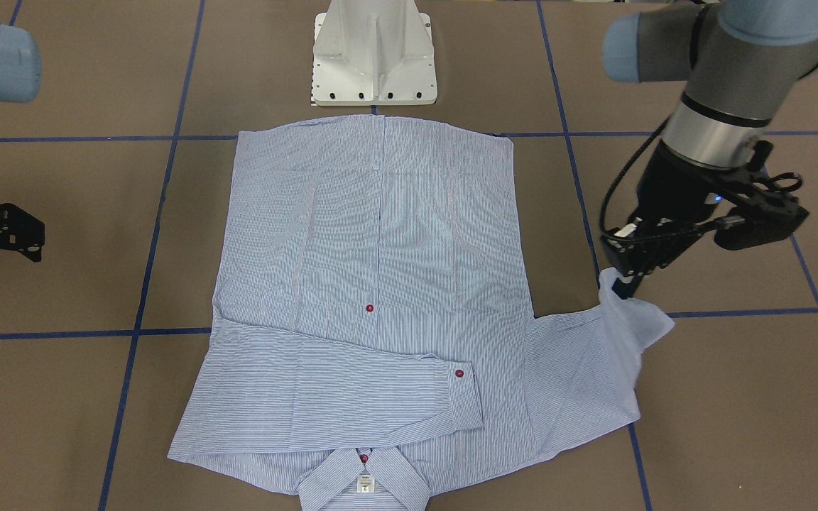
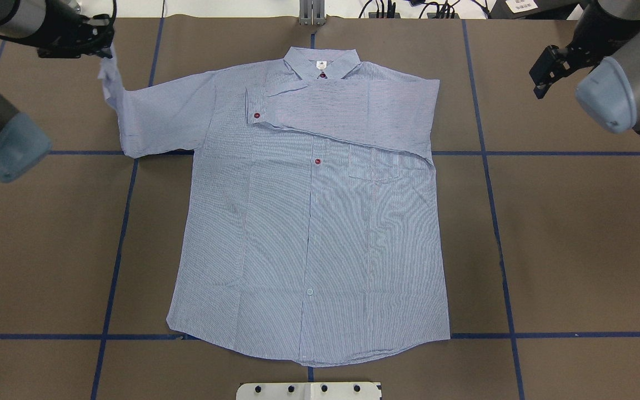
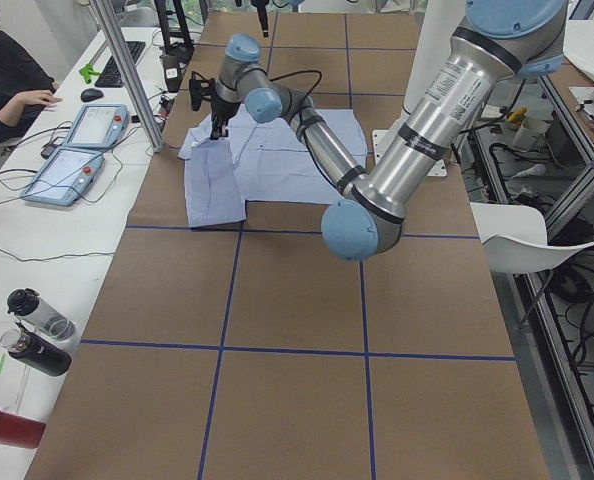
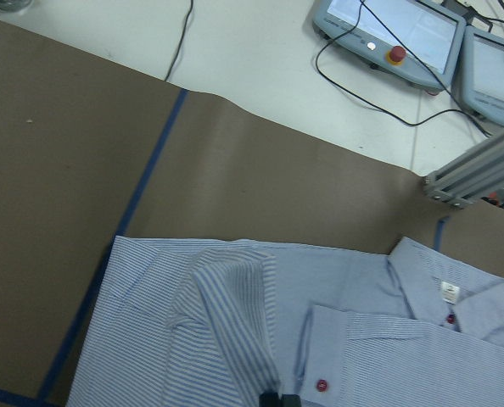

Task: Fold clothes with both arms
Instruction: 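Lift the cuff with the left gripper and carry it toward the collar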

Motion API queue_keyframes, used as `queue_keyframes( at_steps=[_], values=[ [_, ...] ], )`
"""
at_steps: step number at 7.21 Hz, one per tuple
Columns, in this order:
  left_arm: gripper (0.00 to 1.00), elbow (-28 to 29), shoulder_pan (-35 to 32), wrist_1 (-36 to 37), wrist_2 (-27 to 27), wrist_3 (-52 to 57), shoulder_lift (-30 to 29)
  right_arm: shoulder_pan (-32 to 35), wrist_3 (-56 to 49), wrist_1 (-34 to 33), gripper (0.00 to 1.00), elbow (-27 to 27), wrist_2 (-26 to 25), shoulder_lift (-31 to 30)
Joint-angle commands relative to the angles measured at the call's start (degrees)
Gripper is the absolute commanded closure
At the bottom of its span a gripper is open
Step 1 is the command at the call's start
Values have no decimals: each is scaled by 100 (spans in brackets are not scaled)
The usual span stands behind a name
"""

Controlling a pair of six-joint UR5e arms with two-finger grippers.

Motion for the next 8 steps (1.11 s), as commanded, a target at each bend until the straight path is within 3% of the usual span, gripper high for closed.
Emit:
queue_keyframes(
  at_steps=[1,2,4,8],
  values=[
    [100,802,343,66,-12,-787,-1250,197,-291,40,0,127,27,-246],
    [100,928,509,57,-12,-1251,-1604,216,-292,84,0,119,70,-255],
    [100,1086,1054,-345,41,-1798,-1538,216,-292,93,0,111,71,-342],
    [100,2025,1547,-1513,436,-2363,-1537,207,-265,410,0,32,71,-519]
  ],
)
